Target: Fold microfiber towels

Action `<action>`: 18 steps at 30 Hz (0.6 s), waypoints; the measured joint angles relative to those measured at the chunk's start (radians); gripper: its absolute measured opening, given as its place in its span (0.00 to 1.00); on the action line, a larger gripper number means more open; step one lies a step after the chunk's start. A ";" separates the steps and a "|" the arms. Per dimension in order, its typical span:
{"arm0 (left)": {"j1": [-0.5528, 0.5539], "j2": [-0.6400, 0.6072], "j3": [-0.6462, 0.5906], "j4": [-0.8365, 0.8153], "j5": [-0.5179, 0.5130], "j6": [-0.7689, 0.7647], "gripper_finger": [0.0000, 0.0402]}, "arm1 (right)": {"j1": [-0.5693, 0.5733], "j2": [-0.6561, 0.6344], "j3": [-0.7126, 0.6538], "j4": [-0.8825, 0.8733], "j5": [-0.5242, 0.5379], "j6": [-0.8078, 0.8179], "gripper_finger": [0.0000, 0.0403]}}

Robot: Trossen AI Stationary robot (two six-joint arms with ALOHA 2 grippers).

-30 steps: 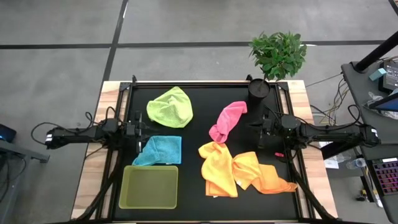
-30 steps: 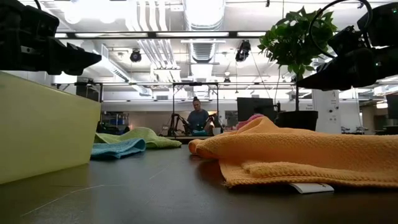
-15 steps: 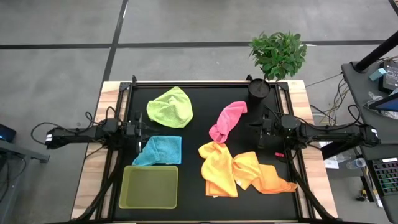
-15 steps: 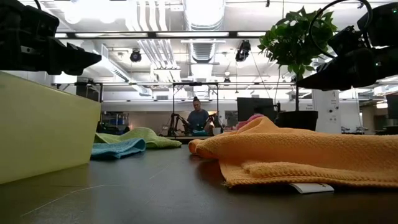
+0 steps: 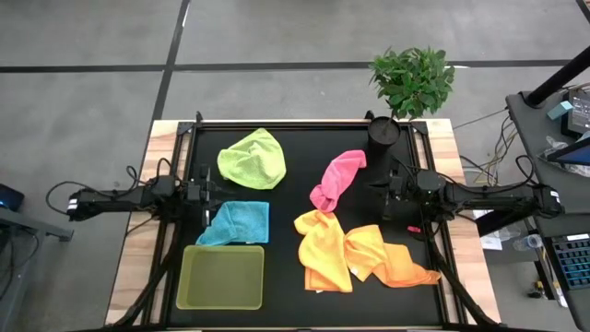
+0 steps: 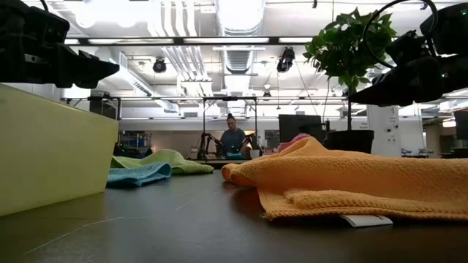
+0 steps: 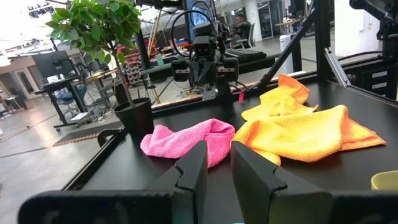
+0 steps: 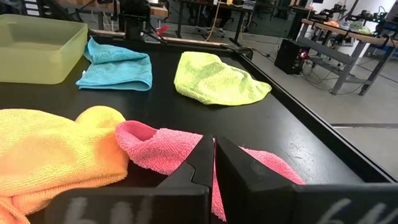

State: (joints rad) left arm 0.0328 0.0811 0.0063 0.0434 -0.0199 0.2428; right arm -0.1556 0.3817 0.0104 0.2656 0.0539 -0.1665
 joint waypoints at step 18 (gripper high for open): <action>0.000 0.000 0.000 0.136 -0.020 -0.209 0.14 | 0.001 0.000 0.000 0.001 -0.003 0.524 0.02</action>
State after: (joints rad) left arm 0.0330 0.0807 0.0063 0.1791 -0.0399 0.0336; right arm -0.1551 0.3817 0.0105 0.2661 0.0504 0.3572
